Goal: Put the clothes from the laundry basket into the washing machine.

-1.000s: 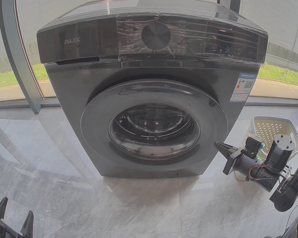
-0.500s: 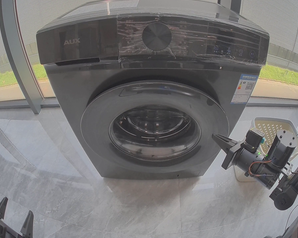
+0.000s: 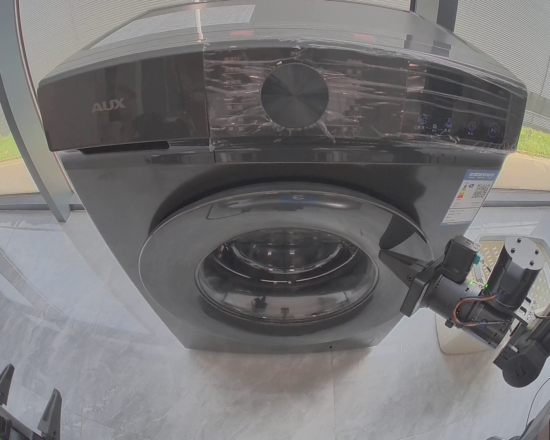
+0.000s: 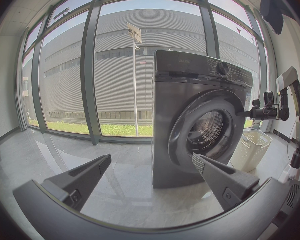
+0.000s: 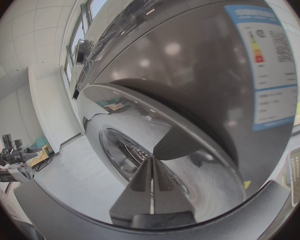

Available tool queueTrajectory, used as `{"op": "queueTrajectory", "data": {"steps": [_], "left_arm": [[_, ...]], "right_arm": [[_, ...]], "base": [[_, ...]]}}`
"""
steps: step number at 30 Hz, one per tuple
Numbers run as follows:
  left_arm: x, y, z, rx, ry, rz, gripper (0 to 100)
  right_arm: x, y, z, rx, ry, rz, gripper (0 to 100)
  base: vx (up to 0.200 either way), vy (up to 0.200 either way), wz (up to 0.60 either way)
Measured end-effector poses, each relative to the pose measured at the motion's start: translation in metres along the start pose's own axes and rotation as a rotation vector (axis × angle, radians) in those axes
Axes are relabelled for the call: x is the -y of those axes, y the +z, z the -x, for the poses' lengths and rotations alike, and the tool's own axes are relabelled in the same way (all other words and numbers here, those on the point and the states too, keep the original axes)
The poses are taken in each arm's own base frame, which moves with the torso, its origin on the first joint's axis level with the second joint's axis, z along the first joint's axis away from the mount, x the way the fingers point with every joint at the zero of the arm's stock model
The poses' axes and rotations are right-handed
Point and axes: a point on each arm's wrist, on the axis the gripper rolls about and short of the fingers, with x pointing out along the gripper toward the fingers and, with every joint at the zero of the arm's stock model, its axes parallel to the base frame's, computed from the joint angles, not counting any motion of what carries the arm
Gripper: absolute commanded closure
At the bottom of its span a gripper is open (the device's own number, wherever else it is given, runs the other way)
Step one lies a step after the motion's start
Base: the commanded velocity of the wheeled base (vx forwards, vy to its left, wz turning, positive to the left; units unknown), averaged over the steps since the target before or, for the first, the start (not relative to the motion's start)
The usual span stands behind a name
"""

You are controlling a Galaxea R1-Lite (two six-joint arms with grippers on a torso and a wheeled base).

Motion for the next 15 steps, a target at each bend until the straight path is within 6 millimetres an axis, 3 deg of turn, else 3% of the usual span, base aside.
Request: {"op": "queueTrajectory", "data": {"steps": [15], "left_arm": [[0.0000, 0.0000, 0.0000, 0.000, 0.000, 0.000, 0]], "right_arm": [[0.0079, 0.0066, -0.0037, 0.041, -0.058, 0.002, 100]], "base": [[0.000, 0.000, 0.00]]}}
